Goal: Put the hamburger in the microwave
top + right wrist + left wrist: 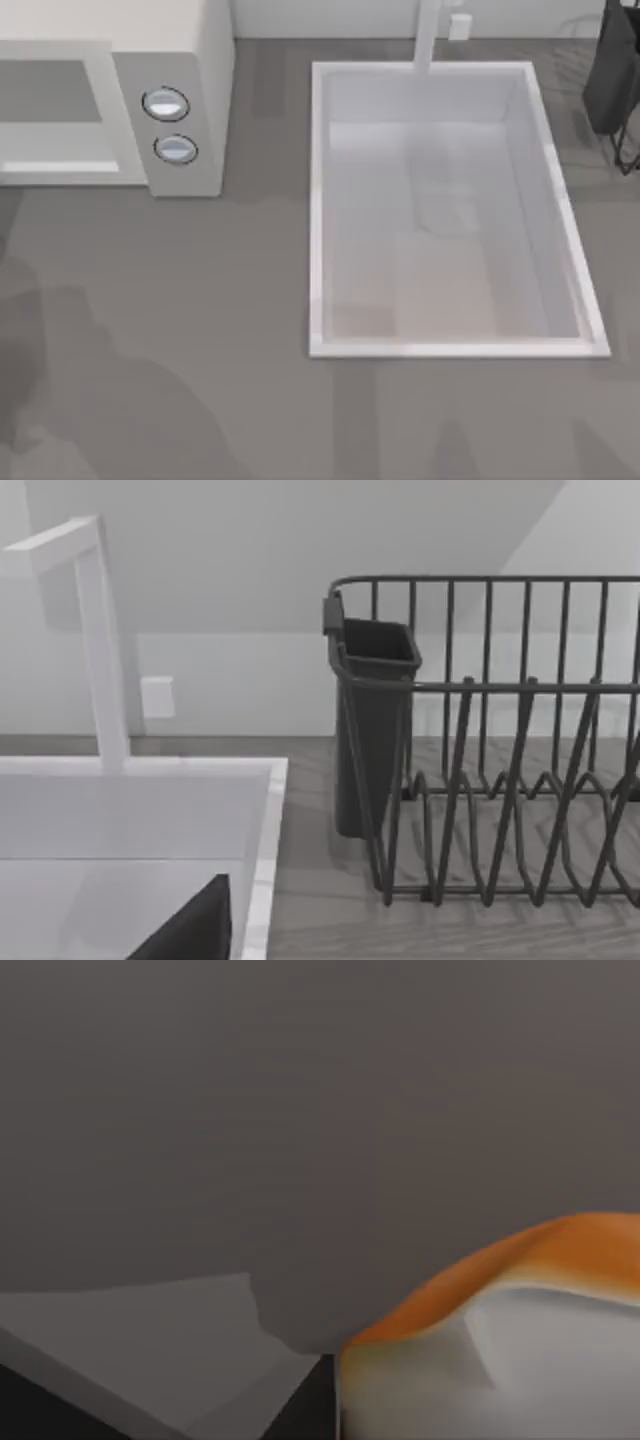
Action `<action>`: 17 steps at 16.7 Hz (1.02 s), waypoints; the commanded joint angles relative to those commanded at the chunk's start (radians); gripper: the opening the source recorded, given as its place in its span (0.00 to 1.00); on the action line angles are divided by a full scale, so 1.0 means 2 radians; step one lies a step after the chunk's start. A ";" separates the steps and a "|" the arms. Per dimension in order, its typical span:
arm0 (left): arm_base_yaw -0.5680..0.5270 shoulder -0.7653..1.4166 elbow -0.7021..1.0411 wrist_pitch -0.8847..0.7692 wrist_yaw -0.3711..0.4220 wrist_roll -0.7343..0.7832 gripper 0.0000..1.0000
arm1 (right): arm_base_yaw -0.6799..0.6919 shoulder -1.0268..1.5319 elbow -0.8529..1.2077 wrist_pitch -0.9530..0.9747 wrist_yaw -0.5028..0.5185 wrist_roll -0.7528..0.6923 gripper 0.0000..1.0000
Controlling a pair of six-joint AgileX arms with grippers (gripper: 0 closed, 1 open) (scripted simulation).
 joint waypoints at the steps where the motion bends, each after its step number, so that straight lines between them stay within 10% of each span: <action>1: 0.000 -0.007 0.010 -0.024 0.000 0.000 0.00 | 0.000 0.000 0.000 0.000 0.000 0.000 1.00; 7: -0.001 -0.048 0.077 -0.141 0.002 -0.003 0.00 | 0.000 0.000 0.000 0.000 0.000 0.000 1.00; 17: 0.000 -0.026 0.072 -0.063 0.011 -0.063 0.00 | 0.000 0.000 0.000 0.000 0.000 0.000 1.00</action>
